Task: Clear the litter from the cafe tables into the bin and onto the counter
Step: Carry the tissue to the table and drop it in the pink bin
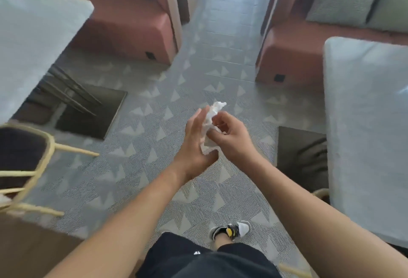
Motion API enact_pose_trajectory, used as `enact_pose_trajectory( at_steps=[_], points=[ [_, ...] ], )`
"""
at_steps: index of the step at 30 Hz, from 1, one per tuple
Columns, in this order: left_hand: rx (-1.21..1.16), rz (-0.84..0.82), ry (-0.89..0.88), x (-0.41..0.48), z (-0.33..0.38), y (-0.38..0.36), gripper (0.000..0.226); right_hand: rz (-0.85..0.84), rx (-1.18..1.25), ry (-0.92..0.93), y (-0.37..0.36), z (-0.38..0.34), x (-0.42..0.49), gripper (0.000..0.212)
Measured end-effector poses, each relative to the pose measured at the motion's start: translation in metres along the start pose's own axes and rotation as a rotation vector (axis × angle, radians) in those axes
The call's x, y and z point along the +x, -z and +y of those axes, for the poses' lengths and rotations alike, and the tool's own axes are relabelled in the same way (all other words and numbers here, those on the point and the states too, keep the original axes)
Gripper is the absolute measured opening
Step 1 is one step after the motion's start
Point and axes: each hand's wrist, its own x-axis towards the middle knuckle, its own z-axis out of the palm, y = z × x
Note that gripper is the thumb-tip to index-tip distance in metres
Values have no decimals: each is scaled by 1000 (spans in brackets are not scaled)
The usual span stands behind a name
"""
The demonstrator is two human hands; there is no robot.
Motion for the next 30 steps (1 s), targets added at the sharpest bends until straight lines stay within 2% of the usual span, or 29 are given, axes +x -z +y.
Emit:
enact_pose_trajectory(
  at_steps=[3,6,9,11,14,21,23,30],
  points=[
    [56,182,-33,-31,-11,53,100,-117,-18,41,-62,-29,-2,3],
    [85,394,-50,-68,-19,109,71,-257,-33,77,-128,-55,-10,16],
    [36,589,-7,-114,-29,170,40,-397,4,114,-194,-81,-23,9],
    [-2,685,25,-149,-36,208,30,-433,57,134,-238,-96,-32,6],
    [-18,830,47,-205,-46,262,34,-475,137,151,-304,-119,-48,10],
    [-37,1206,125,-330,-64,349,23,-643,209,158,-447,-154,-89,20],
    [-50,1305,137,-360,-71,366,23,-702,203,165,-487,-161,-101,29],
    [-16,1591,184,-447,-98,425,43,-894,261,146,-617,-182,-128,34]
  ],
)
